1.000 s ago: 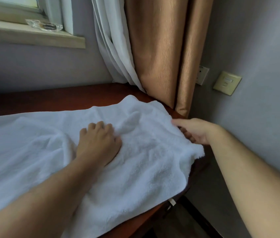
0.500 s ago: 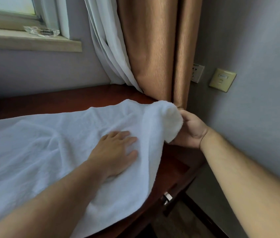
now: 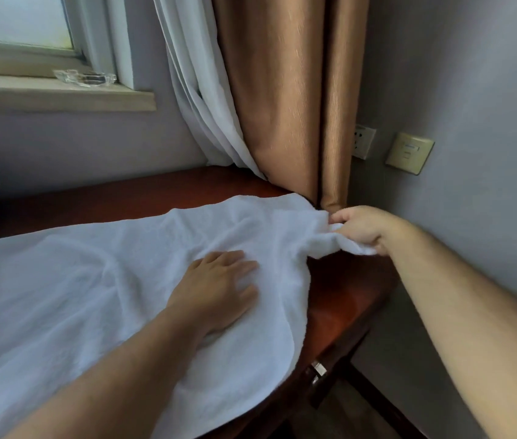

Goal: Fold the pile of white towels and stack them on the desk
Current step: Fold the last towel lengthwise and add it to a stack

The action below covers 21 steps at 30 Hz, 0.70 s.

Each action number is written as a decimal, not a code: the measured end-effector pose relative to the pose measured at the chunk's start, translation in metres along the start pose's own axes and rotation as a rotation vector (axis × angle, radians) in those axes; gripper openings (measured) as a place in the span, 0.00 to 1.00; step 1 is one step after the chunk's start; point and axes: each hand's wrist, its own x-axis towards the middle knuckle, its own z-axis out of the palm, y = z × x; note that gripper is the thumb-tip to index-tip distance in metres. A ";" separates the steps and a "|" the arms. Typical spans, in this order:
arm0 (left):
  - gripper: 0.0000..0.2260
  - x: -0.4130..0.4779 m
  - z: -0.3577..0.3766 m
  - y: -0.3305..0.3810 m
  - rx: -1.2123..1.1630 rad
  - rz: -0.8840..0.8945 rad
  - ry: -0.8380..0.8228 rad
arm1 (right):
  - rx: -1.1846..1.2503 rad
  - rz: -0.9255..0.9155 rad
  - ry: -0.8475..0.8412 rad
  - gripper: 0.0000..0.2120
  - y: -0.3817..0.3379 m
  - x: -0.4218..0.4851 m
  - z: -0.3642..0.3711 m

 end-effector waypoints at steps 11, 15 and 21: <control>0.26 -0.001 -0.001 0.000 0.025 -0.004 -0.013 | -0.342 -0.055 0.207 0.23 -0.005 0.007 0.065; 0.26 -0.002 -0.001 0.000 0.030 -0.010 -0.010 | -0.417 0.011 0.098 0.35 -0.012 0.014 0.111; 0.17 0.014 -0.017 -0.010 -0.259 -0.045 0.050 | -0.421 0.035 0.271 0.30 -0.010 0.024 0.114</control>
